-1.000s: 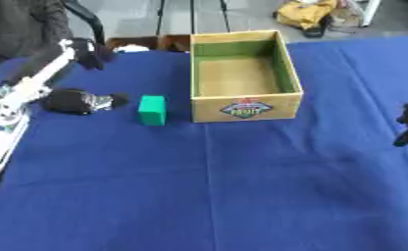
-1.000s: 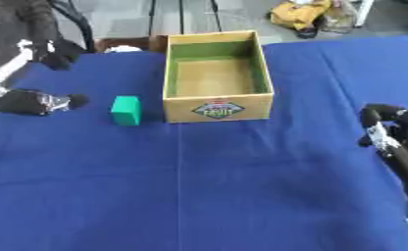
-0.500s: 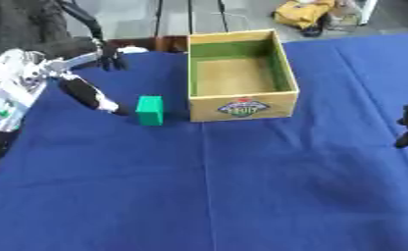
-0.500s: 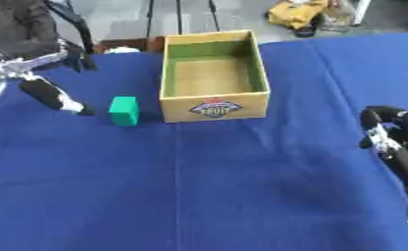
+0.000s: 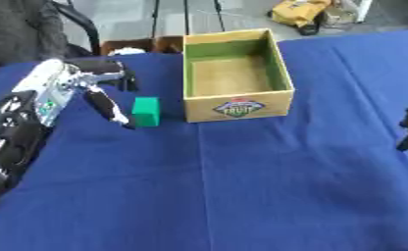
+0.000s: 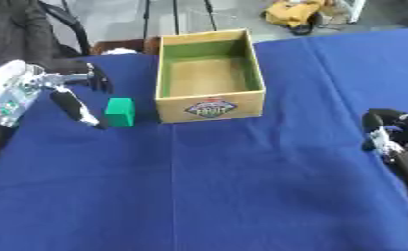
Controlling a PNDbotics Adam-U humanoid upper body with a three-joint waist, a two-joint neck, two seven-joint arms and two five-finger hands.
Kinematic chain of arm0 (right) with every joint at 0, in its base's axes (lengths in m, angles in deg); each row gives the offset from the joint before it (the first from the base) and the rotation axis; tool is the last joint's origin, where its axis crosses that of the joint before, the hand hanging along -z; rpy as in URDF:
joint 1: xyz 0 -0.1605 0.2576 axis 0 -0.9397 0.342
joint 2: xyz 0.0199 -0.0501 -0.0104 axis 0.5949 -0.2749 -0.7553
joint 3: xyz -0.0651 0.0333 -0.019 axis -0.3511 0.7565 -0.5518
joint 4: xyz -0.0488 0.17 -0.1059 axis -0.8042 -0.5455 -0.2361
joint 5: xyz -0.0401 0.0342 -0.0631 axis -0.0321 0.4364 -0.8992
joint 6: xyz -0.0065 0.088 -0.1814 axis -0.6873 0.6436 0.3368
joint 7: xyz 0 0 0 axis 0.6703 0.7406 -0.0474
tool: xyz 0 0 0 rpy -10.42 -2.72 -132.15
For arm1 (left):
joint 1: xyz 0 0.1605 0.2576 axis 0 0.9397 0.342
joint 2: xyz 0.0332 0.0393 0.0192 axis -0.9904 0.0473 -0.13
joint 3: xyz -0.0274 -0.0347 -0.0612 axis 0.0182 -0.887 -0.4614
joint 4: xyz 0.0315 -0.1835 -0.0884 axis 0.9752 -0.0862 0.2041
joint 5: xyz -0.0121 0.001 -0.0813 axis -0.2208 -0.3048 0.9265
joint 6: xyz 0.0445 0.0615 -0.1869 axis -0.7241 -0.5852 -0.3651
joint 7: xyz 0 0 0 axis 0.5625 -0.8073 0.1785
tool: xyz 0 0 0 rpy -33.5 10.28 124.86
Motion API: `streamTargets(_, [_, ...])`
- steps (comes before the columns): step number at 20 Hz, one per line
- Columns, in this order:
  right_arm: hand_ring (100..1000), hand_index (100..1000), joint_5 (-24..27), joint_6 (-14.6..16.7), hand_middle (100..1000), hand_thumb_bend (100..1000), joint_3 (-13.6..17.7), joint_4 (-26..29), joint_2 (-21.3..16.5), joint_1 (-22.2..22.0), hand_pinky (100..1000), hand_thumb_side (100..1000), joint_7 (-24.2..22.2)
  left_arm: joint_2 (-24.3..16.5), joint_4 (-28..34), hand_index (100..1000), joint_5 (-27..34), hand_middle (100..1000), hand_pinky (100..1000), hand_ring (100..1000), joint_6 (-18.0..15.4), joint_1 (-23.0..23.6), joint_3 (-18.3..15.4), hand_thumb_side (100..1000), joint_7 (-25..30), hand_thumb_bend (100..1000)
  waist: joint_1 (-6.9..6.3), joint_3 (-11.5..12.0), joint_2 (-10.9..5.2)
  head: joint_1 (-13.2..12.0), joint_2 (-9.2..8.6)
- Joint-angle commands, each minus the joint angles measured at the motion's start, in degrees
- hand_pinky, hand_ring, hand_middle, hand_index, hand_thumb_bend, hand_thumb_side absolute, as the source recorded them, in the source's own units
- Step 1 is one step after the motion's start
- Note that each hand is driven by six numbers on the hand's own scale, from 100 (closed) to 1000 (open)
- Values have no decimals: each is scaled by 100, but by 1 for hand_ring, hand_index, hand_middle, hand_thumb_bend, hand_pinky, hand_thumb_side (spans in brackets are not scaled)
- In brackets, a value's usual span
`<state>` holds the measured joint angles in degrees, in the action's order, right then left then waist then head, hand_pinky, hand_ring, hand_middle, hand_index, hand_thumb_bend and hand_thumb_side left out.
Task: Pick up objects on the table and place them in the box.
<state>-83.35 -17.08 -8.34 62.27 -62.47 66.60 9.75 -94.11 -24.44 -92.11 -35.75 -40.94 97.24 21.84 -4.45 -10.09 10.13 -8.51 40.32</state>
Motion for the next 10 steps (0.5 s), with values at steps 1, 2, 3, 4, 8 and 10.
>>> streamTargets(1, [432,750,35,16,576,374,-1,71,-142,69,480,611,-20,-65,-23,763,-63,651,717,668,-83,-138,-74,415,-83,699,13,-11,-66,-26,15])
streamTargets(2, [432,750,35,16,576,374,-2,71,-139,71,480,611,-22,-53,-31,763,-86,650,717,668,-81,-136,-76,413,-129,697,12,-15,-62,-24,12])
streamTargets(3, [432,750,35,16,576,374,-3,71,-137,72,480,610,-24,-42,-42,764,-109,650,717,668,-78,-133,-76,413,-169,686,11,-19,-59,-23,11])
streamTargets(4, [432,750,35,16,576,375,-3,71,-135,73,480,610,-25,-31,-51,764,-129,650,717,668,-70,-130,-79,410,-217,684,11,-23,-56,-21,11])
streamTargets(8, [432,750,34,17,576,375,-1,72,-133,76,480,610,-27,-2,-54,770,-241,660,722,676,17,-129,-101,404,-528,679,12,-37,-43,-21,5])
streamTargets(10, [432,750,34,18,576,375,-1,73,-133,78,480,610,-29,13,-71,770,-288,661,722,676,44,-127,-100,404,-661,679,11,-43,-39,-22,3])
